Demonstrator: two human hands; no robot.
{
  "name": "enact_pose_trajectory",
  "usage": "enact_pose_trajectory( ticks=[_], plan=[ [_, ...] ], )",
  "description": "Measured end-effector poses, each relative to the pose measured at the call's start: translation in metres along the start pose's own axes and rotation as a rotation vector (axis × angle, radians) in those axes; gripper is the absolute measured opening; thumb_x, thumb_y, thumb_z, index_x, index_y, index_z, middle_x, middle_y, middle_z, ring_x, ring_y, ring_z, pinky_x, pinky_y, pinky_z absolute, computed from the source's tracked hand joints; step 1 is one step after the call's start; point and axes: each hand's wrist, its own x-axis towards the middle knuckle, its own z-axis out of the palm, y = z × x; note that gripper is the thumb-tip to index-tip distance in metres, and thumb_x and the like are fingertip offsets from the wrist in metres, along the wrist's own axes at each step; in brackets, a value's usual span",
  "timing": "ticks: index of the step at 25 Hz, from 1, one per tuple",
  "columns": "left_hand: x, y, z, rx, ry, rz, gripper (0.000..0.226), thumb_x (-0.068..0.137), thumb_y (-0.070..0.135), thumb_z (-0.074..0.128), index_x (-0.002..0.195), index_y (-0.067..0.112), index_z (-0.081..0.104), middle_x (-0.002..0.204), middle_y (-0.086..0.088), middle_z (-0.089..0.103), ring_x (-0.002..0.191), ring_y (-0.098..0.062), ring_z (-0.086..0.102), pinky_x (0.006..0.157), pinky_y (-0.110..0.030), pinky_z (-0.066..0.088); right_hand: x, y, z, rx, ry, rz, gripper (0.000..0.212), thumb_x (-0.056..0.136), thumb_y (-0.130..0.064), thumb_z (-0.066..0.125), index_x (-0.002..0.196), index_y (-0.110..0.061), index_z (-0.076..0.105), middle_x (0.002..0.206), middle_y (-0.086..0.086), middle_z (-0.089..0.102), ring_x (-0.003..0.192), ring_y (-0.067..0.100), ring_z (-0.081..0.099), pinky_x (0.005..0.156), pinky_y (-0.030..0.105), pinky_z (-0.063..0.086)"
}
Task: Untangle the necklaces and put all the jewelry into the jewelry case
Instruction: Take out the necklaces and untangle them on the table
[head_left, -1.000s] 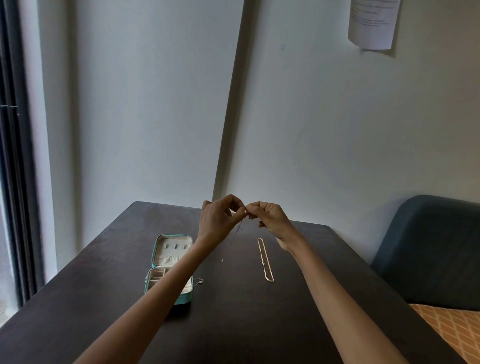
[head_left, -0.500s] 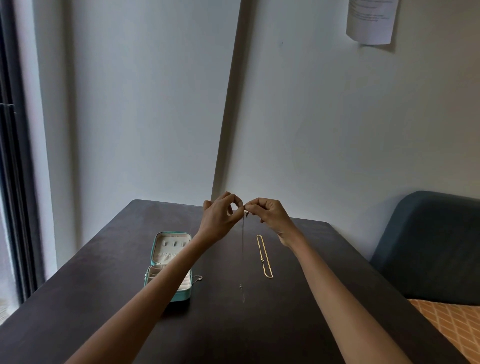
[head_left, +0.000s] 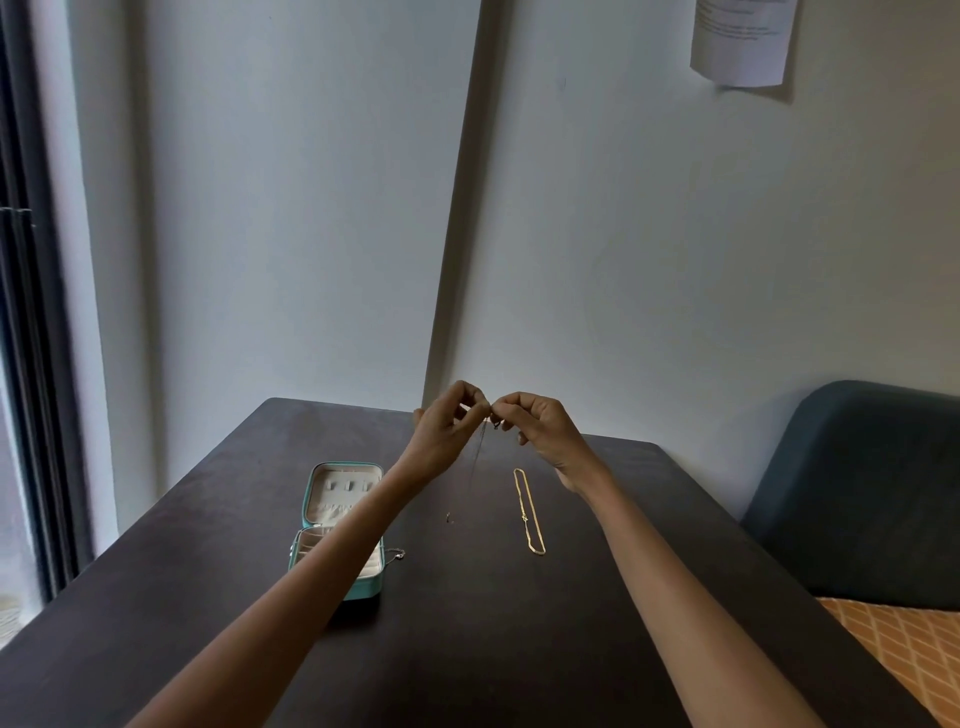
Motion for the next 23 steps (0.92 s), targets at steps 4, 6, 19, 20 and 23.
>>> enact_pose_trajectory(
  ticks=[4,6,19,20,23],
  plan=[
    [-0.004,0.002,-0.008,-0.083,0.015,0.002,0.013,0.09,0.012,0.06,0.097,0.016,0.069,0.088,0.0,0.072,0.084,-0.012,0.067,0.072,-0.02,0.053,-0.001,-0.002,-0.006,0.019,0.024,0.004,0.012,0.092,-0.023,0.058,0.085,-0.02,0.068,0.079,-0.007,0.065,0.073,0.002,0.054,0.064,0.02,0.04],
    [-0.005,0.004,-0.006,-0.036,0.015,-0.006,0.013,0.084,0.013,0.067,0.095,0.01,0.072,0.086,0.0,0.072,0.078,-0.002,0.066,0.07,-0.014,0.05,-0.002,-0.002,-0.008,0.015,0.022,0.007,0.011,0.092,-0.024,0.059,0.086,-0.02,0.068,0.08,-0.007,0.065,0.072,0.001,0.054,0.064,0.019,0.041],
    [-0.007,0.006,-0.004,0.035,0.074,-0.066,0.005,0.082,0.022,0.07,0.079,0.026,0.069,0.079,0.008,0.07,0.074,-0.01,0.066,0.079,-0.034,0.052,-0.004,-0.003,-0.005,-0.007,0.008,0.004,0.008,0.091,-0.023,0.061,0.087,-0.019,0.067,0.083,-0.003,0.065,0.069,-0.003,0.055,0.062,0.017,0.042],
    [-0.008,0.006,-0.005,0.01,0.076,-0.065,0.007,0.083,0.019,0.069,0.079,0.024,0.068,0.079,0.007,0.07,0.073,-0.007,0.064,0.077,-0.03,0.051,-0.004,-0.003,-0.005,-0.01,0.001,0.007,0.008,0.091,-0.022,0.06,0.088,-0.019,0.066,0.084,-0.003,0.066,0.07,-0.002,0.057,0.061,0.016,0.042],
    [-0.009,0.009,-0.007,-0.056,0.083,-0.062,0.009,0.084,0.014,0.067,0.081,0.022,0.066,0.081,-0.001,0.071,0.076,-0.009,0.065,0.074,-0.026,0.048,-0.006,-0.004,-0.006,0.026,-0.041,0.037,0.007,0.093,-0.019,0.058,0.091,-0.016,0.064,0.086,-0.001,0.069,0.072,0.001,0.06,0.061,0.015,0.044]
  ],
)
